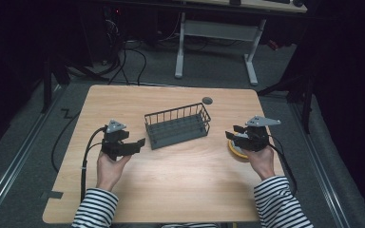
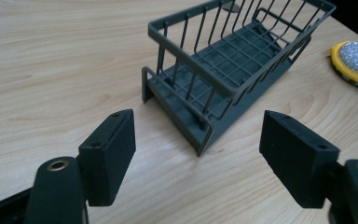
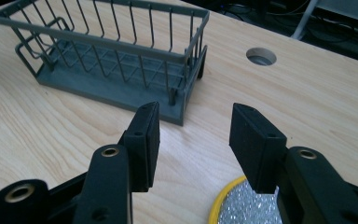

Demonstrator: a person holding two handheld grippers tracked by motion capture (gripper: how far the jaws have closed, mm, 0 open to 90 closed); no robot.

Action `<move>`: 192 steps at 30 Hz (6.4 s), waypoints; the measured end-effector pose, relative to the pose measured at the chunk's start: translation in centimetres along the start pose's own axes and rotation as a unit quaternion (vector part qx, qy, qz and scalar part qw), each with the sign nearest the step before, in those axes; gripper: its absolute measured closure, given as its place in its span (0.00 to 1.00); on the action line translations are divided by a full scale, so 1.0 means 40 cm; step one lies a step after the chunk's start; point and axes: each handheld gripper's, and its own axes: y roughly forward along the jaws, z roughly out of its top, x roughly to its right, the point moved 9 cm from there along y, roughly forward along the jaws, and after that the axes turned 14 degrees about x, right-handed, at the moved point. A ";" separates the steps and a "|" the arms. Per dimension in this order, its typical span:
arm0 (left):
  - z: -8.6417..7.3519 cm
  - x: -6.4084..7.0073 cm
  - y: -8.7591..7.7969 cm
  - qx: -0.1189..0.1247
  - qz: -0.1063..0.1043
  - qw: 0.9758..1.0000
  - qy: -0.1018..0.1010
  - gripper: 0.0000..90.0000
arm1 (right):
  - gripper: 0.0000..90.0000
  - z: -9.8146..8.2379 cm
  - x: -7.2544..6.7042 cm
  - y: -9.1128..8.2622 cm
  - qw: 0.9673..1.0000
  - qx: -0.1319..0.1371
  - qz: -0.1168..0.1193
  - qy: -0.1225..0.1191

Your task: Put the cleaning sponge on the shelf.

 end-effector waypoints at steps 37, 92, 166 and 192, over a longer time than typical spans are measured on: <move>0.089 -0.009 0.117 -0.017 0.023 1.000 -0.006 0.34 | 0.60 0.113 0.018 0.206 0.999 -0.046 0.008 0.009; 0.010 0.030 0.135 -0.064 -0.019 0.998 -0.010 0.63 | 0.80 0.027 -0.017 0.237 0.992 -0.116 0.048 0.020; -0.045 0.155 0.072 -0.089 -0.072 0.993 -0.025 0.65 | 0.78 -0.036 -0.064 0.066 0.987 -0.143 0.061 0.039; -0.035 0.131 0.086 -0.070 -0.044 0.996 -0.031 0.50 | 0.56 -0.034 -0.046 0.086 0.992 -0.111 0.036 0.044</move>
